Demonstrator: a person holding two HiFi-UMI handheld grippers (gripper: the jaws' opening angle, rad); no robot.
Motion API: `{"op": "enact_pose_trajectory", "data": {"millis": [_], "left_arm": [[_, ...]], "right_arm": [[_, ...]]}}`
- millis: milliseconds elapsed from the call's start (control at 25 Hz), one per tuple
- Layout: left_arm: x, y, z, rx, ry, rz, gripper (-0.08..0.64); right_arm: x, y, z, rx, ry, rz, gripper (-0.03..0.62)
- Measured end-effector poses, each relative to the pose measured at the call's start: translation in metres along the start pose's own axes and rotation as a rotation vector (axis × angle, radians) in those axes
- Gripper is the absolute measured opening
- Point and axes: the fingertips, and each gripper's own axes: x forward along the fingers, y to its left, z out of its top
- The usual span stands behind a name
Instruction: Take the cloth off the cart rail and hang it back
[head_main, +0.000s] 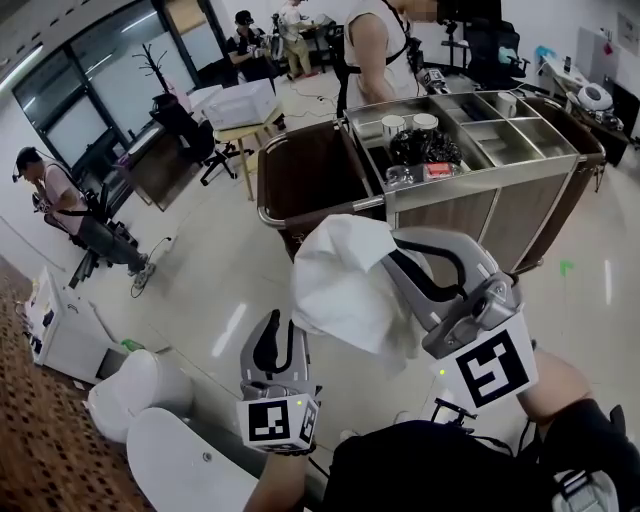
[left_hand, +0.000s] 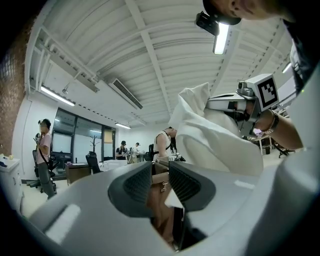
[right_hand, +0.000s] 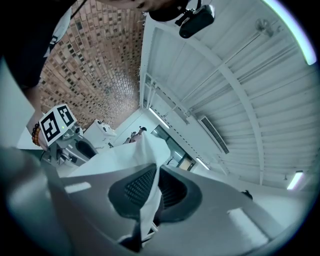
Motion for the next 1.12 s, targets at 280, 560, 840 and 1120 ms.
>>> {"op": "enact_pose_trajectory", "data": {"millis": [280, 560, 840, 1120], "left_arm": [[-0.015, 0.014, 0.023, -0.041, -0.185, -0.039, 0.086], [-0.034, 0.023, 0.009, -0.082, -0.172, -0.090, 0.086], [-0.034, 0.024, -0.006, -0.119, -0.155, -0.131, 0.072], [-0.027, 0.022, -0.009, -0.132, -0.151, -0.163, 0.011]], "right_arm": [[-0.036, 0.065, -0.056, 0.440, 0.311, -0.089, 0.014], [-0.055, 0.118, -0.098, 0.647, 0.477, -0.136, 0.014], [-0.053, 0.131, -0.122, 0.647, 0.526, -0.130, 0.014], [-0.042, 0.133, -0.137, 0.466, 0.458, -0.072, 0.014]]}}
